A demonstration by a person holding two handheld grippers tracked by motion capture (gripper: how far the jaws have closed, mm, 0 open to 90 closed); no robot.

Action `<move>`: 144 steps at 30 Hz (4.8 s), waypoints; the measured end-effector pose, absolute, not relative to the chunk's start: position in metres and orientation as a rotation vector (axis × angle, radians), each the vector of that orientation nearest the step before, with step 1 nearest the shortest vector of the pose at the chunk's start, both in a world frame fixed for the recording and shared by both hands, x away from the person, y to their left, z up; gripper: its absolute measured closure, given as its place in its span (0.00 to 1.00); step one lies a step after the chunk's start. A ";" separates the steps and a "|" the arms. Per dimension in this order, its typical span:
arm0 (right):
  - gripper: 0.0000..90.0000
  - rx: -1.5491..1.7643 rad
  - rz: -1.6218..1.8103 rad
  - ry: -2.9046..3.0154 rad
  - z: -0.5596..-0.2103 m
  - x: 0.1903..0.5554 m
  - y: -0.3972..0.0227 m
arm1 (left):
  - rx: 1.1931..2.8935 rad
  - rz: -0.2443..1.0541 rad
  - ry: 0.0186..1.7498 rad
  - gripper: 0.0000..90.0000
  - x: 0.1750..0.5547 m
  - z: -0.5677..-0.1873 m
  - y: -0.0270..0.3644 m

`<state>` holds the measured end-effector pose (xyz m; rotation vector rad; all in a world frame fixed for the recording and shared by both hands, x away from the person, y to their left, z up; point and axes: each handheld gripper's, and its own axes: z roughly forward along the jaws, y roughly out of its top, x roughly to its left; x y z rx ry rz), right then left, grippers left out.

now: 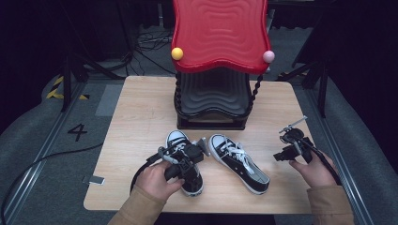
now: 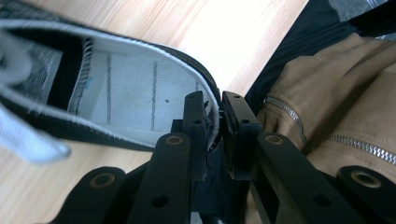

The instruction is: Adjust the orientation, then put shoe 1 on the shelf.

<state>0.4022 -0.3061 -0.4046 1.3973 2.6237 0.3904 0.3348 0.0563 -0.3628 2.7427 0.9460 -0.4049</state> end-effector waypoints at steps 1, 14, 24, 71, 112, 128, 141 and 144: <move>0.52 1.392 0.387 2.627 -0.404 0.403 -0.303 | 2.742 -0.398 0.970 0.90 0.333 -0.361 0.061; 0.51 1.329 0.369 2.670 -0.407 0.412 -0.283 | 2.721 -0.164 1.368 1.00 0.339 -0.364 0.124; 0.51 1.350 0.369 2.664 -0.409 0.412 -0.289 | 2.609 -0.272 1.364 0.95 0.348 -0.369 0.134; 0.49 1.364 0.318 2.689 -0.424 0.411 -0.287 | 2.460 -0.232 1.398 0.91 0.375 -0.426 0.106; 0.48 1.453 0.277 2.655 -0.432 0.395 -0.312 | 2.492 -0.022 1.187 0.97 0.367 -0.329 0.077; 0.48 1.455 0.287 2.656 -0.433 0.391 -0.315 | 2.441 0.094 1.184 0.96 0.404 -0.294 0.056; 0.48 1.448 0.301 2.669 -0.435 0.386 -0.315 | 2.350 0.165 1.235 0.96 0.449 -0.286 0.037; 0.48 1.452 0.294 2.670 -0.436 0.384 -0.316 | 2.333 0.200 1.261 0.96 0.457 -0.288 0.033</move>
